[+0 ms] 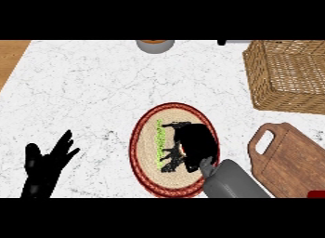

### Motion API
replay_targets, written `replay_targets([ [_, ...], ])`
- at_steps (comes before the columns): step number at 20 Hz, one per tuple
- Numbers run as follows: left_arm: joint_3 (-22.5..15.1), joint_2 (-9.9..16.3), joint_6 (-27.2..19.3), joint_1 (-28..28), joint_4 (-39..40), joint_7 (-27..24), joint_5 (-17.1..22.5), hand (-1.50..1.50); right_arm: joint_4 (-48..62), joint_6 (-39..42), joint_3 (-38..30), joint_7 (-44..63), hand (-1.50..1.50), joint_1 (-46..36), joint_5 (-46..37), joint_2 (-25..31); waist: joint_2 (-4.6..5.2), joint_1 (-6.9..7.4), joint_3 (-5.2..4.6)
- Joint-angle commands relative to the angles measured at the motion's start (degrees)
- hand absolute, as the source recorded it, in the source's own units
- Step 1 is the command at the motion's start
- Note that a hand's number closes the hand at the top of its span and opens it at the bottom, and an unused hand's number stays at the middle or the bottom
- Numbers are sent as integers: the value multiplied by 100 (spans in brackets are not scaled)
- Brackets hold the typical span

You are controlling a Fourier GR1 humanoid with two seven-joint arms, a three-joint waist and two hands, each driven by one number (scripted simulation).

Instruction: Pick the cupcake from the placemat and place it in the basket

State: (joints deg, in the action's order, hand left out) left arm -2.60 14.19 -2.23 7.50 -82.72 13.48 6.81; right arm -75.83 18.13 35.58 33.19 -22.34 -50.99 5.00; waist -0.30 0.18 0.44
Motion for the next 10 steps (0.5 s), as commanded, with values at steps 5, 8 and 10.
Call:
replay_targets([
  [5,-140,-244,-7,166,298,-56,-257,0,662,-333,48,-592,150,-131,-663,12,36,17,-44],
  [8,111,59,166,-65,-53,548,-55,0,342,-211,-480,-411,150,-21,-570,297,28,-9,-43],
  [10,64,-195,-21,72,212,115,-167,0,640,-645,-790,-702,150,179,-507,643,39,-7,-42],
])
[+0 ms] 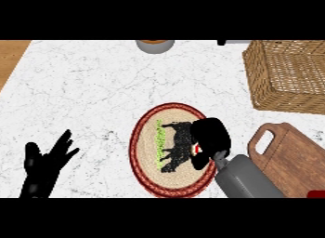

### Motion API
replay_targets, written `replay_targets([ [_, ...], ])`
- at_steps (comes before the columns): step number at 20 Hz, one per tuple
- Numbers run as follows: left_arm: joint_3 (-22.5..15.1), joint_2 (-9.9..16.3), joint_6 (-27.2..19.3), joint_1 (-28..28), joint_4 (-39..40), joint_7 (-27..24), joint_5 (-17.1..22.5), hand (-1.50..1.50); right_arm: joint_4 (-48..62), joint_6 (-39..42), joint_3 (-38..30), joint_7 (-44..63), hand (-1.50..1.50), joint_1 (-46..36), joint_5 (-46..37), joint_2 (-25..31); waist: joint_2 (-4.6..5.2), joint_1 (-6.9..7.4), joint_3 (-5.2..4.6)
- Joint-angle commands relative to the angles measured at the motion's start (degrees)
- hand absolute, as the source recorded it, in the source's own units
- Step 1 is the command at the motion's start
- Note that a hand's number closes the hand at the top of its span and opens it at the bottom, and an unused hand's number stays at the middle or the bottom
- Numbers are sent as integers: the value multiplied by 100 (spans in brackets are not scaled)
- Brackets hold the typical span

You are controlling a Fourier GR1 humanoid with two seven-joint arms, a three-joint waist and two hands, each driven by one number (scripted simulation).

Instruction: Pick the cupcake from the placemat and place it in the basket

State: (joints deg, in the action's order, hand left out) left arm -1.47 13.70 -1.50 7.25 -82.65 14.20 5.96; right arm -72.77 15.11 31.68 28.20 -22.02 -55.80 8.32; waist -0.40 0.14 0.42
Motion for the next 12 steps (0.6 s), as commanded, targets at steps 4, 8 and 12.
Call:
replay_targets([
  [4,86,-26,91,-15,497,-73,-105,0,165,-280,-681,-173,150,155,-90,417,44,-12,-43],
  [8,-1,-61,133,467,17,-38,-116,0,-941,-603,-482,185,150,762,-463,482,20,-39,-44],
  [12,-29,-209,-94,62,131,191,-174,0,-1313,-1301,-1428,-160,150,523,387,101,32,-130,-36],
])
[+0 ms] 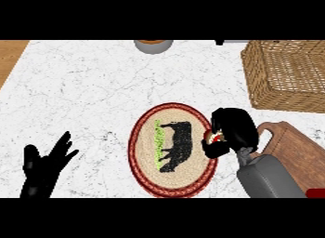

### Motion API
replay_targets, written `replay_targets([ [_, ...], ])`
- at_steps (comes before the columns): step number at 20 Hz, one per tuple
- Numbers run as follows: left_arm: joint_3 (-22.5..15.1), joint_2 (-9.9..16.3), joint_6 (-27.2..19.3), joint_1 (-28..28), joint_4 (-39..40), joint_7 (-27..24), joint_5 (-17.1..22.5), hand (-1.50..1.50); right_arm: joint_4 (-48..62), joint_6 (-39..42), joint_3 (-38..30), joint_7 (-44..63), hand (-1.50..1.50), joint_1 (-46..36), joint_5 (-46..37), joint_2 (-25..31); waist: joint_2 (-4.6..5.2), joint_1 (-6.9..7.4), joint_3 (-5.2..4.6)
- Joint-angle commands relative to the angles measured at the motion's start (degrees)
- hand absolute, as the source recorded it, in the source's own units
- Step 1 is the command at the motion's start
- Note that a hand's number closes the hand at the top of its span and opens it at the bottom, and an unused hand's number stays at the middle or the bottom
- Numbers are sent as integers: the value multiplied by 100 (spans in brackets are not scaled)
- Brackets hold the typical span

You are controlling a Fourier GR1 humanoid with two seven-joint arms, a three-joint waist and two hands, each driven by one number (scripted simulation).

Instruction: Pick the cupcake from the placemat and place it in the basket

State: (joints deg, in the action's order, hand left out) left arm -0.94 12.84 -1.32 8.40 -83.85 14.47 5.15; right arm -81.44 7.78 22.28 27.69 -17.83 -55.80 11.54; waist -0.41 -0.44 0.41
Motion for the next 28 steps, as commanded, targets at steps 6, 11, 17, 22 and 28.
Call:
replay_targets([
  [6,-79,-148,-106,418,71,-59,-99,0,-2145,-1099,-1513,-113,150,-105,1457,-660,-16,-103,-40],
  [11,85,18,84,-10,230,106,21,0,-3094,-432,-2485,777,150,-600,2031,-204,20,-48,-45],
  [17,38,-78,21,-199,249,264,-69,0,-2842,36,-3609,1648,150,-1771,2329,587,33,15,-44],
  [22,39,-43,111,-3,401,-42,-187,0,-1511,265,-4358,1516,150,-2765,2719,1405,54,86,-44],
  [28,79,57,267,-36,-128,507,-23,0,-112,8,-4417,694,150,-2863,2572,1777,60,139,-39],
])
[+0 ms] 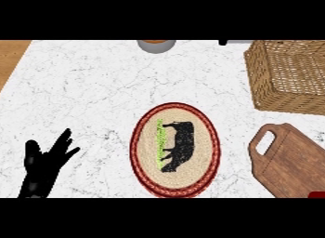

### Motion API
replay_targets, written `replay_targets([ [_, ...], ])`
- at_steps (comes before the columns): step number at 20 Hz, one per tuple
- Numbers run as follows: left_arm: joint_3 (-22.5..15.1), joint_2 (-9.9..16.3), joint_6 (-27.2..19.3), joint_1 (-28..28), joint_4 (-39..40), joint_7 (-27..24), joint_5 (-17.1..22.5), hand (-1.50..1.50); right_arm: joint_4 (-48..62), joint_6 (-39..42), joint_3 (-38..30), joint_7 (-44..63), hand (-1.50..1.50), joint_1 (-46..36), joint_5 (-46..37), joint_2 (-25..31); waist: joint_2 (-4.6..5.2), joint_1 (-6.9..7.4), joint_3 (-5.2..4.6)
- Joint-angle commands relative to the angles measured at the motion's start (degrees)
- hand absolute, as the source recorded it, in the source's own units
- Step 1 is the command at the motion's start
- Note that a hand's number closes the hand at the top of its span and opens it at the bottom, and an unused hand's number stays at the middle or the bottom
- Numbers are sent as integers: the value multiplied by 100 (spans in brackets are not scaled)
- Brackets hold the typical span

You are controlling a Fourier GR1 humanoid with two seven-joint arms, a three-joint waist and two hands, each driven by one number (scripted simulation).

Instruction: Pick the cupcake from the placemat and place it in the basket

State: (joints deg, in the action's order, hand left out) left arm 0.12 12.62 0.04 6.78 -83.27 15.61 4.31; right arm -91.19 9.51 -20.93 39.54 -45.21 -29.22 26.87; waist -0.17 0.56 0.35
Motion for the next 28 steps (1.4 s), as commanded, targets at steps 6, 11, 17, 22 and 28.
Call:
replay_targets([
  [6,201,70,219,-280,673,-204,25,0,2488,-255,-101,-1290,150,-771,-258,845,61,42,-39],
  [11,104,8,234,-31,516,-151,-45,0,3599,-718,-427,-2528,150,-585,-70,911,67,62,-33],
  [17,-45,-215,20,137,233,-98,-199,0,4310,-1066,-856,-2675,150,-700,414,573,55,68,-29],
  [22,-97,-272,55,99,210,-16,-212,0,5332,-995,-1137,-3653,150,-647,630,1020,61,59,-29],
  [28,-143,-355,-105,-70,209,92,-392,0,6416,-1325,-1143,-4379,150,-739,552,1096,89,111,-26],
])
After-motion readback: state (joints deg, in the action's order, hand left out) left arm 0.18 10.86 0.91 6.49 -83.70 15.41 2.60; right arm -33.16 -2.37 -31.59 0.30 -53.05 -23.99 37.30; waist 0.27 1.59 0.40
